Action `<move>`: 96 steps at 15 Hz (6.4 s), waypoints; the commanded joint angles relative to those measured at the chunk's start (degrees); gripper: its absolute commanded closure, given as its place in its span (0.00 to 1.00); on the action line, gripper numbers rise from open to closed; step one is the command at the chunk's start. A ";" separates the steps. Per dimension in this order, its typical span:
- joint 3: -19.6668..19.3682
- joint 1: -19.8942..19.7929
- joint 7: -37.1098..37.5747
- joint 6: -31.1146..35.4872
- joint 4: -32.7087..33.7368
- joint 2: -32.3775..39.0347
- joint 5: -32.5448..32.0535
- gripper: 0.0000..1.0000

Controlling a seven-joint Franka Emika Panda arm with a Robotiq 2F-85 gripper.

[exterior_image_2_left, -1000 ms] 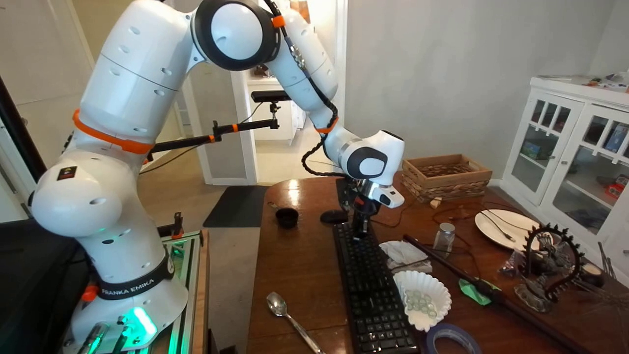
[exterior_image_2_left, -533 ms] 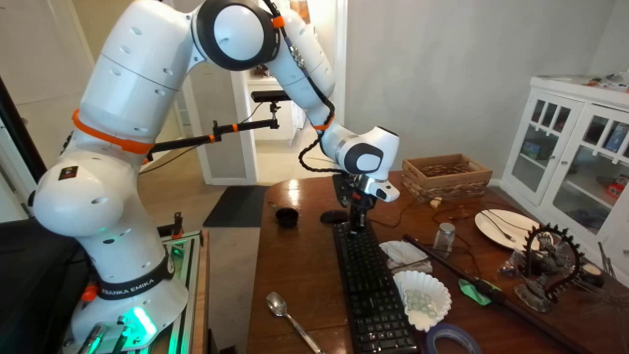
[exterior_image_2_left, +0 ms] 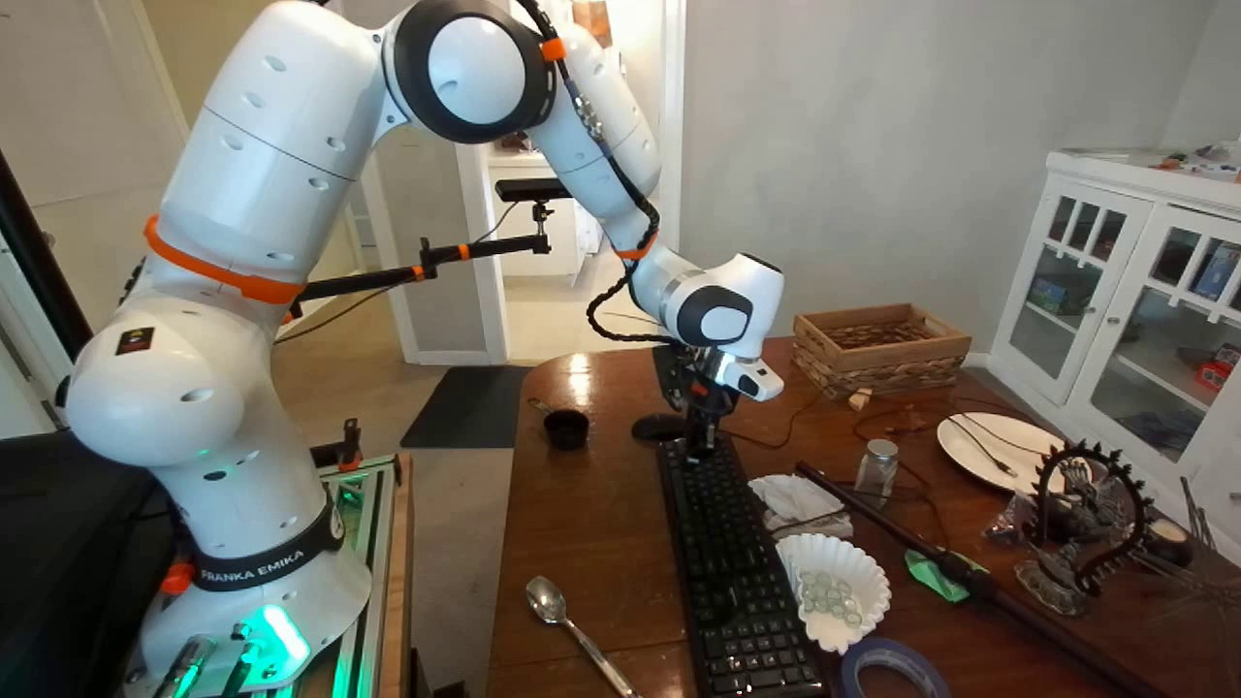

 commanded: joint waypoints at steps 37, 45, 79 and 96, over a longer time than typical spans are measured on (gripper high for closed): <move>0.78 0.81 -4.08 -2.25 3.08 2.19 0.66 1.00; -0.39 -0.81 -2.88 -1.98 -0.31 -1.44 1.31 1.00; -2.05 -5.78 -5.51 3.87 -2.20 0.99 2.34 1.00; -1.76 -5.73 -7.30 4.30 -1.05 1.84 2.41 1.00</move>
